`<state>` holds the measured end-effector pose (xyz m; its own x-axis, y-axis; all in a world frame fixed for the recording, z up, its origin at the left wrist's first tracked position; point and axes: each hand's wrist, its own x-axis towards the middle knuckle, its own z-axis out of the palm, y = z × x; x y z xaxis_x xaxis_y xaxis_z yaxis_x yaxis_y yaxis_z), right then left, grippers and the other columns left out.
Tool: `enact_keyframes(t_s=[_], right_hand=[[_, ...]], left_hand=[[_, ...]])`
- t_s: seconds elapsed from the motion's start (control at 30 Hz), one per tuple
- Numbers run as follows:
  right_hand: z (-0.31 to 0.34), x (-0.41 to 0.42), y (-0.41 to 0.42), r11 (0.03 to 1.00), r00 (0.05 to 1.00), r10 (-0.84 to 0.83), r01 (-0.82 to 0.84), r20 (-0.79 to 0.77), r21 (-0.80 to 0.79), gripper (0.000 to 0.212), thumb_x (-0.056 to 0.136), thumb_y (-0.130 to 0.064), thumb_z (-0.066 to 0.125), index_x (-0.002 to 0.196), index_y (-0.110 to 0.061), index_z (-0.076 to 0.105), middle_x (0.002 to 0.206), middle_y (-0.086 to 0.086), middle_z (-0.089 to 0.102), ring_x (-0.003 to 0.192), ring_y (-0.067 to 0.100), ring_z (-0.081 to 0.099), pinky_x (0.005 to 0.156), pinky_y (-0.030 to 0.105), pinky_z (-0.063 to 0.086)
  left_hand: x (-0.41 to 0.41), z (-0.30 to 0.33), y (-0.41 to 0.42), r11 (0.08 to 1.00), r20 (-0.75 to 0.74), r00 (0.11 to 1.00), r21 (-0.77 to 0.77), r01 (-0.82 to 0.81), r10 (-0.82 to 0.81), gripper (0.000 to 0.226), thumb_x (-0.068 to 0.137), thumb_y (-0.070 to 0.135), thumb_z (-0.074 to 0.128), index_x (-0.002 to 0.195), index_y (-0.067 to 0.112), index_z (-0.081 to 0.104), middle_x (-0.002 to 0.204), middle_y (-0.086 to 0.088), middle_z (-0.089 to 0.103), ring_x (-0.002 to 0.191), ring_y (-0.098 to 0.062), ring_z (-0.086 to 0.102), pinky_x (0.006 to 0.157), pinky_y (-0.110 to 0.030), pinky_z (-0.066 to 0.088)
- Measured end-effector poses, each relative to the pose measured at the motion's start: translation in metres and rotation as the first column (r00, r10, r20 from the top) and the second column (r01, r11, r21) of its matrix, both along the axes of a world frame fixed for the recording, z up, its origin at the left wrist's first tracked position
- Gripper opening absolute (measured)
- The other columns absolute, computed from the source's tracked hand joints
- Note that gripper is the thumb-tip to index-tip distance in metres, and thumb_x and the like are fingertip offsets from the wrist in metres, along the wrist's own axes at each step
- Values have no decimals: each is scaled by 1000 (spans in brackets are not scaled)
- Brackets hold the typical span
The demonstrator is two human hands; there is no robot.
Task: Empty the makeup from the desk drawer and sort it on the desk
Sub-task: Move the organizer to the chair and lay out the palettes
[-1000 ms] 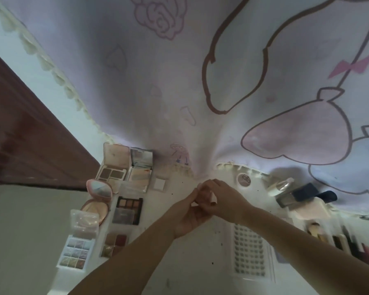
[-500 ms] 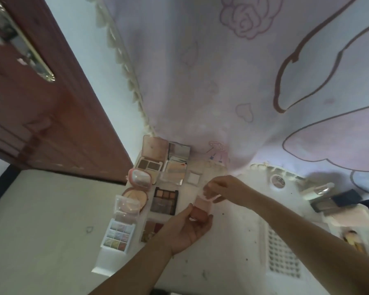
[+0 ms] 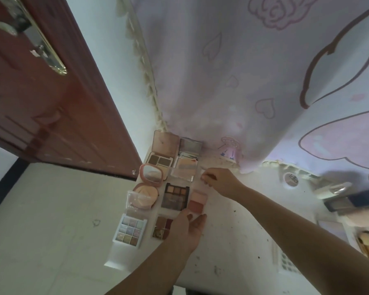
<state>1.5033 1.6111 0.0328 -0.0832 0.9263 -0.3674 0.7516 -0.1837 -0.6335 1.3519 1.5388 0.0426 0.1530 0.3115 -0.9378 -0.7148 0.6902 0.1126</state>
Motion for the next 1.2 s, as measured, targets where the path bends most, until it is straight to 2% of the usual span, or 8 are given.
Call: enact_keyframes(t_s=[0.17, 0.27, 0.5, 0.77, 0.83, 0.97, 1.1, 1.2], right_hand=[[15, 22, -11, 998, 998, -26, 23, 52, 51, 28, 95, -30, 53, 117, -16, 62, 108, 0, 63, 94, 14, 58, 87, 26, 46], [22, 75, -30, 997, 967, -81, 77, 240, 24, 23, 96, -30, 46, 107, -20, 63, 108, -1, 63, 95, 18, 60, 86, 31, 49], [8, 181, -60, 980, 765, -166, 196, 623, 20, 43, 96, -31, 44, 137, -19, 39, 141, 7, 35, 123, 27, 44, 98, 40, 44], [13, 164, -54, 982, 874, -132, 179, 467, -59, 37, 95, -31, 47, 128, -14, 45, 124, 12, 51, 109, 29, 53, 88, 34, 47], [29, 146, -60, 968, 956, -217, 236, 198, -82, 37, 95, -35, 50, 126, -14, 49, 115, 7, 59, 98, 22, 60, 77, 25, 47], [55, 114, -73, 917, 931, -340, 297, -135, -268, 39, 93, -42, 53, 111, -9, 60, 91, 3, 69, 74, 14, 68, 60, 20, 54], [66, 89, -83, 894, 920, -321, 216, -225, -391, 44, 93, -45, 51, 97, -3, 67, 89, 10, 73, 80, 20, 72, 67, 23, 56], [72, 68, -90, 877, 890, -337, 179, -306, -445, 43, 95, -42, 50, 98, -3, 68, 88, 11, 73, 76, 18, 71, 68, 23, 56]], left_hand=[[14, 10, -5, 1000, -31, 999, 8, 27, -27, 13, 100, 9, 43, 101, -3, 43, 92, -20, 46, 94, -40, 51, 103, -48, 41], [43, 11, -16, 987, -9, 988, 33, 154, -154, 18, 99, 7, 41, 83, -1, 44, 87, -22, 49, 75, -34, 51, 82, -43, 52], [140, 16, -21, 890, 13, 898, 137, 435, -441, 11, 97, 4, 42, 92, -3, 50, 81, -20, 55, 71, -30, 55, 73, -38, 51], [168, 9, 3, 785, -129, 840, 305, 540, -528, 19, 98, 10, 45, 111, 5, 57, 91, -16, 56, 76, -25, 58, 76, -34, 52], [158, 10, 4, 676, -233, 801, 437, 593, -552, 23, 99, 17, 46, 121, 15, 54, 99, -10, 59, 85, -21, 60, 80, -30, 53], [124, 19, -2, 66, -835, 424, 430, 901, -350, 31, 94, 22, 55, 124, 29, 49, 111, 10, 60, 97, -7, 60, 74, -11, 50], [85, 26, -7, -58, -958, 224, 238, 970, -181, 45, 87, 22, 66, 129, 19, 50, 115, 9, 54, 98, 1, 53, 76, -10, 48], [59, 30, -11, -90, -959, 215, 234, 968, -185, 38, 86, 26, 66, 122, 23, 54, 101, 15, 56, 92, 4, 54, 75, -8, 47]])
